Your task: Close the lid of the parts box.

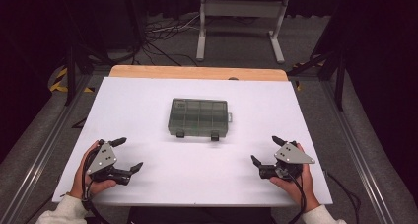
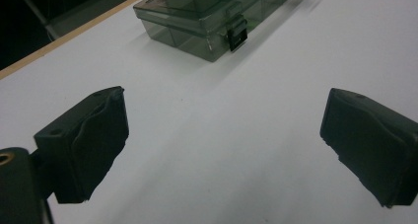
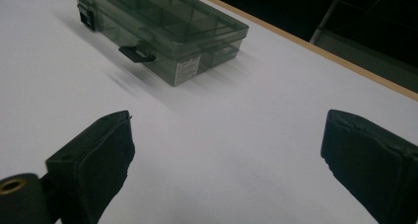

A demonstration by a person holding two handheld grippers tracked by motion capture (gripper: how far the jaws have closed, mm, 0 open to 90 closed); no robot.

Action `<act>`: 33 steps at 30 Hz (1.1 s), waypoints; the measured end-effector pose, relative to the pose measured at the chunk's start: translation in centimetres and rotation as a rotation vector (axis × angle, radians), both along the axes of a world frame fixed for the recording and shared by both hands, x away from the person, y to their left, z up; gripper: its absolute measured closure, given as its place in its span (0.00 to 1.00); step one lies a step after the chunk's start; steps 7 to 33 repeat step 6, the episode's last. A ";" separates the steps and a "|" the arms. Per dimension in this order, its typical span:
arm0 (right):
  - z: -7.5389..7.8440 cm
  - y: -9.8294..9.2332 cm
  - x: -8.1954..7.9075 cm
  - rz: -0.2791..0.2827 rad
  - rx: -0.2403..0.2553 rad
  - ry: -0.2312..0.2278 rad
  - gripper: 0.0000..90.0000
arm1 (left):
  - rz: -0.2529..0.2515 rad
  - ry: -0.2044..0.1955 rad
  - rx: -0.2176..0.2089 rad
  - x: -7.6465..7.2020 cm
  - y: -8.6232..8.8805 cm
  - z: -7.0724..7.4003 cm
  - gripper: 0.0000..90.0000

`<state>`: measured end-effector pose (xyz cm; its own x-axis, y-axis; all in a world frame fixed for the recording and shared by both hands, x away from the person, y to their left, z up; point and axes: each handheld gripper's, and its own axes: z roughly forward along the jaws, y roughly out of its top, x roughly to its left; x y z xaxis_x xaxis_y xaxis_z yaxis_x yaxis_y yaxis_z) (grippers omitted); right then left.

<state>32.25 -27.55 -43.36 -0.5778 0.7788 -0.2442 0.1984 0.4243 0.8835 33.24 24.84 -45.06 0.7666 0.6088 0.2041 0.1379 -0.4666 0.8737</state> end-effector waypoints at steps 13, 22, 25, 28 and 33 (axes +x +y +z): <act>0.0 -0.1 0.0 -0.007 -0.009 0.001 0.07 | 0.006 0.004 0.004 0.0 0.0 0.0 0.06; 0.0 -0.1 0.0 -0.007 -0.009 0.001 0.07 | 0.006 0.004 0.004 0.0 0.0 0.0 0.06; 0.0 -0.1 0.0 -0.007 -0.009 0.001 0.07 | 0.006 0.004 0.004 0.0 0.0 0.0 0.06; 0.0 -0.1 0.0 -0.007 -0.009 0.001 0.07 | 0.006 0.004 0.004 0.0 0.0 0.0 0.06; 0.0 -0.1 0.0 -0.007 -0.009 0.001 0.07 | 0.006 0.004 0.004 0.0 0.0 0.0 0.06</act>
